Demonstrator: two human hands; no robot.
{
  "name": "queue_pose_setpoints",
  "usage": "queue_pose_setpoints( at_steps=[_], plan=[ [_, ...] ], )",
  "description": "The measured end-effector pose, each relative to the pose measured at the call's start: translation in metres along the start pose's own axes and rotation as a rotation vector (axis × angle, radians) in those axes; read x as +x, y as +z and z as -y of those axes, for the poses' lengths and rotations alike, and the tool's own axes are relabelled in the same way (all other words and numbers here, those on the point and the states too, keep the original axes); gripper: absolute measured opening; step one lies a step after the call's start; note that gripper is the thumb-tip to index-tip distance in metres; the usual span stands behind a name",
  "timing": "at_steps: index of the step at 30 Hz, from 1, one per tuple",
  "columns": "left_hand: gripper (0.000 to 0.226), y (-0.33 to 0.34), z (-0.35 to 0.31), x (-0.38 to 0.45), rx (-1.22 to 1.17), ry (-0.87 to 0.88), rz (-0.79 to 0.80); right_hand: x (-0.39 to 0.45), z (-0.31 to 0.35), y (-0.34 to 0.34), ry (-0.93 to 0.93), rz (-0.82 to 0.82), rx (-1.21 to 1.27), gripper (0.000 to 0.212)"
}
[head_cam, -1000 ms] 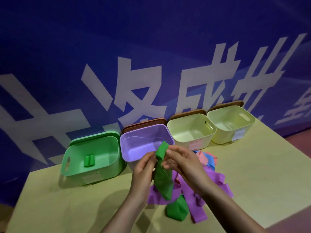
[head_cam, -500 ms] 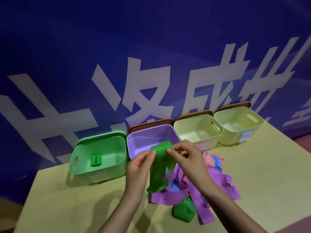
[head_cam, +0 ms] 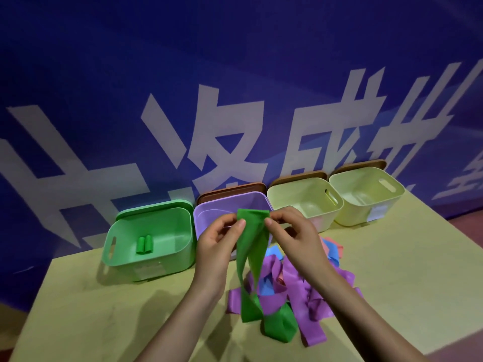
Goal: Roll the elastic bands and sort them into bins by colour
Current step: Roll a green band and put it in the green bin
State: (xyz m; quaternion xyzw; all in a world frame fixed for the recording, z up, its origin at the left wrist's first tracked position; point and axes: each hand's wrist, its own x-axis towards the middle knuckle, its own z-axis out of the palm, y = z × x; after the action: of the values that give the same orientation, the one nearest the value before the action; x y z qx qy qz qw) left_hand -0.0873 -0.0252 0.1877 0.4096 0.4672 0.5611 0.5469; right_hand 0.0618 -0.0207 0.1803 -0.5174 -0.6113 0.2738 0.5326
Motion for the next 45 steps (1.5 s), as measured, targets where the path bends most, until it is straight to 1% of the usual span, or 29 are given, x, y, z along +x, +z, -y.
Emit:
queue_pose_setpoints(
  at_steps=[2, 4, 6, 8, 10, 11, 14, 17, 19, 22, 25, 28, 29, 31, 32, 33, 35, 37, 39, 41, 43, 45],
  plan=[
    [0.012, 0.003, -0.001, -0.001, -0.018, 0.016, -0.016, 0.001, 0.000, 0.001, -0.009, 0.025, 0.035, 0.021],
    [0.022, 0.005, -0.001, 0.000, -0.021, 0.041, -0.036, 0.002, 0.001, 0.003, -0.016, 0.057, 0.063, 0.026],
    [0.028, 0.008, -0.001, -0.001, -0.017, 0.065, -0.051, 0.004, 0.002, 0.003, -0.008, 0.094, 0.088, 0.021],
    [0.019, 0.011, -0.001, -0.001, -0.014, 0.073, -0.068, 0.006, 0.002, 0.002, 0.030, 0.110, 0.123, 0.014],
    [0.007, 0.011, 0.000, -0.001, 0.025, 0.095, -0.081, 0.008, 0.002, -0.001, 0.053, 0.122, 0.142, 0.013],
    [0.006, 0.012, 0.000, 0.000, 0.059, 0.118, -0.085, 0.009, 0.002, -0.002, 0.050, 0.137, 0.135, 0.014],
    [0.012, 0.013, -0.004, 0.001, 0.123, 0.190, -0.083, 0.012, 0.006, -0.006, 0.024, 0.200, 0.091, 0.016],
    [0.015, 0.015, -0.010, 0.003, 0.110, 0.229, -0.081, 0.016, 0.009, -0.011, -0.016, 0.237, 0.049, 0.014],
    [0.019, 0.016, -0.013, 0.005, 0.073, 0.249, -0.075, 0.018, 0.009, -0.013, -0.028, 0.242, 0.051, 0.011],
    [0.021, 0.019, -0.014, 0.007, 0.062, 0.271, -0.054, 0.021, 0.009, -0.014, -0.010, 0.207, 0.107, 0.016],
    [0.017, 0.021, -0.013, 0.006, 0.051, 0.250, -0.031, 0.026, 0.011, -0.016, -0.027, 0.172, 0.143, 0.019],
    [0.025, 0.017, -0.011, 0.008, 0.038, 0.200, -0.004, 0.031, 0.013, -0.016, -0.049, 0.215, 0.154, 0.034],
    [0.026, 0.015, -0.011, 0.008, 0.050, 0.171, 0.022, 0.032, 0.013, -0.016, -0.047, 0.240, 0.159, 0.034],
    [0.019, 0.014, -0.011, 0.006, 0.094, 0.152, 0.081, 0.032, 0.017, -0.016, -0.046, 0.301, 0.179, 0.028],
    [0.011, 0.014, -0.012, 0.005, 0.120, 0.177, 0.088, 0.032, 0.020, -0.016, -0.050, 0.330, 0.184, 0.027],
    [0.006, 0.016, -0.013, 0.003, 0.136, 0.205, 0.077, 0.032, 0.022, -0.016, -0.054, 0.347, 0.189, 0.026],
    [0.011, 0.019, -0.015, -0.001, 0.128, 0.236, 0.015, 0.032, 0.021, -0.016, -0.048, 0.346, 0.208, 0.022],
    [0.012, 0.020, -0.019, -0.001, 0.070, 0.230, -0.029, 0.031, 0.013, -0.015, 0.010, 0.319, 0.266, 0.021],
    [0.012, 0.021, -0.022, 0.000, 0.017, 0.214, -0.037, 0.027, -0.004, -0.012, 0.113, 0.277, 0.329, 0.024],
    [0.011, 0.022, -0.026, 0.002, -0.034, 0.200, -0.033, 0.016, -0.027, -0.007, 0.238, 0.266, 0.316, 0.022],
    [0.010, 0.023, -0.029, 0.003, -0.067, 0.195, -0.031, -0.001, -0.051, -0.001, 0.395, 0.335, 0.236, 0.014],
    [0.011, 0.025, -0.033, 0.004, -0.086, 0.199, -0.021, -0.020, -0.073, 0.007, 0.560, 0.449, 0.201, 0.020]
  ],
)
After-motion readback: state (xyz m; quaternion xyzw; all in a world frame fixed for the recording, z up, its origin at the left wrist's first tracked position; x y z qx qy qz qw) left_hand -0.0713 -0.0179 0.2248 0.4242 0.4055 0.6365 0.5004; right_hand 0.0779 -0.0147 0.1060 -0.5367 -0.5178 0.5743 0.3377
